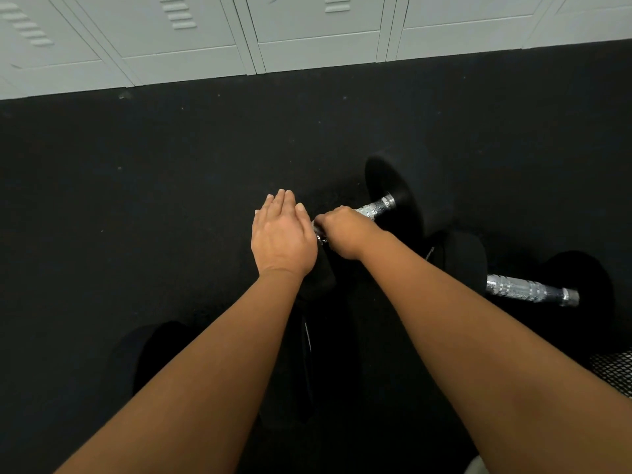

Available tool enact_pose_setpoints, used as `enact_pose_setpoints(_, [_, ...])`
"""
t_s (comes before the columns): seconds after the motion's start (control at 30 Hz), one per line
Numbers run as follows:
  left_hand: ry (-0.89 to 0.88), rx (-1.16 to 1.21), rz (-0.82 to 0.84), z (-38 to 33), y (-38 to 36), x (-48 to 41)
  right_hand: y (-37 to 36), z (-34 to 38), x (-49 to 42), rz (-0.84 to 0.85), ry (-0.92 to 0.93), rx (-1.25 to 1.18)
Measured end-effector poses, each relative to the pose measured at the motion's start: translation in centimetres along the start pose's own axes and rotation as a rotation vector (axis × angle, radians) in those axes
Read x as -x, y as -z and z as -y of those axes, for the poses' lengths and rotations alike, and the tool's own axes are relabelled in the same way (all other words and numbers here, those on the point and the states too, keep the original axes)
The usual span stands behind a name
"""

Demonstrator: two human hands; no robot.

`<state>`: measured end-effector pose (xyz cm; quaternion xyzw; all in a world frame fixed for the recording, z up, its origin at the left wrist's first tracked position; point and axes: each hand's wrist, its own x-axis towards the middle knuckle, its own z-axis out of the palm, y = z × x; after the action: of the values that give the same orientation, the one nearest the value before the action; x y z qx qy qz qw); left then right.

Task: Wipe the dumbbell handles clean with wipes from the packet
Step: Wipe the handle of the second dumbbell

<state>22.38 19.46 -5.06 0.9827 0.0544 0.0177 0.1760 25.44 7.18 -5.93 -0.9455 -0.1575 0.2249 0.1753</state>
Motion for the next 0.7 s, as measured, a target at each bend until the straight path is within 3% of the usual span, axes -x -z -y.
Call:
enact_pose_setpoints(0.23, [-0.006,-0.005,-0.005,0.0,0.1,0.0,-2.4,-0.6,1.7,-0.231,-0.019,0.041])
enact_pose_setpoints(0.4, [-0.005,0.001,-0.003,0.0,0.0,0.1,-4.4,-1.2,3.3,-0.276,0.171,-0.035])
enact_pose_setpoints(0.57, [-0.011,0.01,-0.016,-0.1,0.0,0.1,-4.4,-2.2,4.1,-0.312,0.061,-0.048])
enact_pose_setpoints(0.7, [-0.012,0.017,-0.022,0.0,0.0,0.1,-5.3,-1.8,5.0,-0.335,0.093,-0.099])
